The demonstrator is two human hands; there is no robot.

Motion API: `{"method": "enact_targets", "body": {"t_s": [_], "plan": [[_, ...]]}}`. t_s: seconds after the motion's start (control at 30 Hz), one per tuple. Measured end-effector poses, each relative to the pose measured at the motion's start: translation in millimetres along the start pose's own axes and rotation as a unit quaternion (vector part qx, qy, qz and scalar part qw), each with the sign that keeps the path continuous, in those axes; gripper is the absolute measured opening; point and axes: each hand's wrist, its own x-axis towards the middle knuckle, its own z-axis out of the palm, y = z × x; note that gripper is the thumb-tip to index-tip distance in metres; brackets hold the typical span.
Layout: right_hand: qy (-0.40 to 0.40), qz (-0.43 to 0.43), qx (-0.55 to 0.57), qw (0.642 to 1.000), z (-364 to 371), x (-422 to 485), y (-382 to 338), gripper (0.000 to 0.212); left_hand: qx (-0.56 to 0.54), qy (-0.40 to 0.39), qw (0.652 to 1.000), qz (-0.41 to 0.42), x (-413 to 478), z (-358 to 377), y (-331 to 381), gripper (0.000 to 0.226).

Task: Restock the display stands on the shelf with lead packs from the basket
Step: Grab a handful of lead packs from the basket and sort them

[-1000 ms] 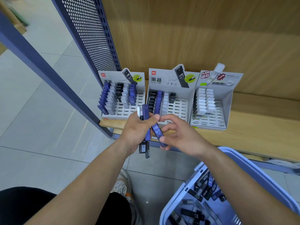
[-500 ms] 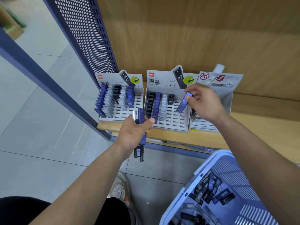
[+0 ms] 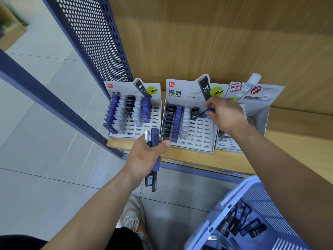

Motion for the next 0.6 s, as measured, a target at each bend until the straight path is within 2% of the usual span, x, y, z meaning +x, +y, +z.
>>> {"method": "enact_targets", "body": {"t_s": [0.33, 0.6], "plan": [[0.038, -0.051, -0.027, 0.998, 6.2, -0.3, -0.9, 0.010, -0.007, -0.007, 1.000, -0.015, 0.4, -1.6, -3.3, 0.034], [-0.012, -0.047, -0.031, 0.998, 1.4, 0.7, -2.5, 0.010, -0.007, -0.004, 1.000, -0.013, -0.3, -3.3, -3.4, 0.030]]}}
